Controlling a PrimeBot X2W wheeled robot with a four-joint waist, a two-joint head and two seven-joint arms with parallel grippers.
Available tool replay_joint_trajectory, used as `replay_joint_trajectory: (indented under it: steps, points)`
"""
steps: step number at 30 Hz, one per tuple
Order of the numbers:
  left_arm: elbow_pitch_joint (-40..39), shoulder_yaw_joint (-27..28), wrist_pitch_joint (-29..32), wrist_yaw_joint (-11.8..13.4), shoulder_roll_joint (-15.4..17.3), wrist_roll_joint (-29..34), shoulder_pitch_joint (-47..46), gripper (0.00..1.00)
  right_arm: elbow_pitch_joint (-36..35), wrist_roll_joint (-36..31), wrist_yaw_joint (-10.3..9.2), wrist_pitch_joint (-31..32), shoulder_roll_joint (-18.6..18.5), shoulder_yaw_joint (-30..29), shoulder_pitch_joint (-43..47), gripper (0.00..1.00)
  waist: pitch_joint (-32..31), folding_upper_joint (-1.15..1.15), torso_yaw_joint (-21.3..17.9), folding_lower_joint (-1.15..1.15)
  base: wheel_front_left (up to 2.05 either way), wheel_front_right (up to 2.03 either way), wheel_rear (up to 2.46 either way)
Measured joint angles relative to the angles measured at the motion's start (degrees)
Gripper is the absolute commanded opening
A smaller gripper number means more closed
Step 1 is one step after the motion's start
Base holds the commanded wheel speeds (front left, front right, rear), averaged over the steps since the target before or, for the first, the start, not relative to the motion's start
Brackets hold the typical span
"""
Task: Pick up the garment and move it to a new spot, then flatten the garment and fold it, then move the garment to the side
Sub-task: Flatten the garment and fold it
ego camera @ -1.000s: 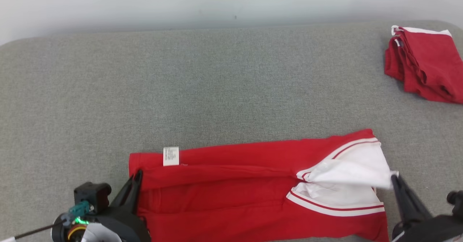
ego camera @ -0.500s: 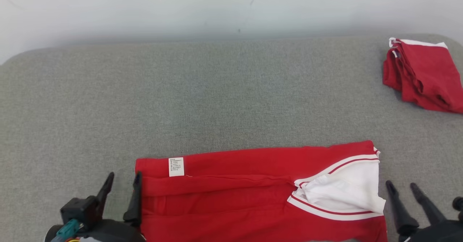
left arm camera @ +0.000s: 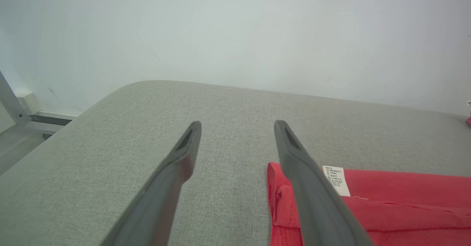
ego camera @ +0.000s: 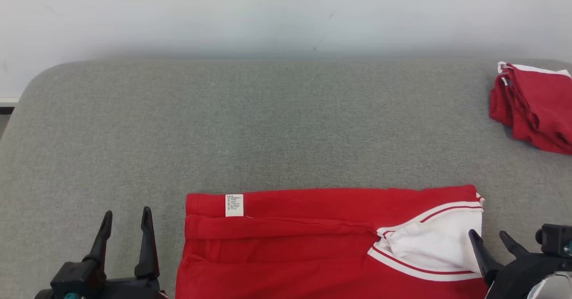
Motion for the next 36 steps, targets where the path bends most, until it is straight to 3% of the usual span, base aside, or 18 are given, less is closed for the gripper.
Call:
replay_joint_trajectory:
  steps: [7, 18, 19, 20, 21, 28, 36]
  points:
    - [0.0, 3.0, 0.0, -1.3, -2.8, 3.9, 0.8, 1.0, 7.9, -0.4, 0.0, 0.5, -1.5, 1.9, -3.1, 1.0, 0.3, 0.0, 1.8, 0.0, 0.0, 0.0, 0.0]
    - [1.1, 7.4, 0.0, -5.3, -7.3, 8.4, 1.5, 1.0, 18.5, -0.6, 0.0, 0.5, -2.7, 5.6, -8.1, 1.0, 1.2, -0.01, 3.6, 0.0, 0.0, 0.0, 0.0]
    - [1.1, 7.8, 0.0, -5.5, -7.5, 8.8, 1.5, 1.0, 19.1, -0.5, 0.0, 0.5, -2.8, 5.8, -8.3, 0.92, 1.2, 0.0, 3.7, 0.0, 0.0, 0.0, 0.0]
    - [1.1, 8.3, 0.0, -5.8, -7.8, 9.3, 1.5, 1.0, 19.5, -0.3, 0.0, 0.5, -2.9, 6.2, -8.5, 0.33, 1.1, 0.0, 3.8, 0.0, 0.0, 0.0, 0.0]
    - [1.1, 8.6, 0.0, -6.2, -8.0, 9.8, 1.5, 1.0, 19.8, 0.2, 0.0, 0.5, -3.0, 6.3, -8.7, 0.0, 1.0, 0.0, 3.8, 0.0, 0.0, 0.0, 0.0]
    - [1.3, 11.7, 0.0, -7.8, -9.6, 11.7, 2.4, 1.0, 22.3, 1.6, 0.18, -1.3, -4.5, 5.5, -9.5, 0.0, 0.1, 0.0, 2.9, 0.0, 0.0, 0.0, 0.0]
    - [1.5, 13.2, 0.0, -9.3, -10.9, 13.6, 3.0, 1.0, 23.2, 0.0, 0.04, -1.5, -11.7, 1.9, -9.7, 0.0, -1.1, 0.0, 1.9, 0.0, 0.0, 0.0, 0.0]
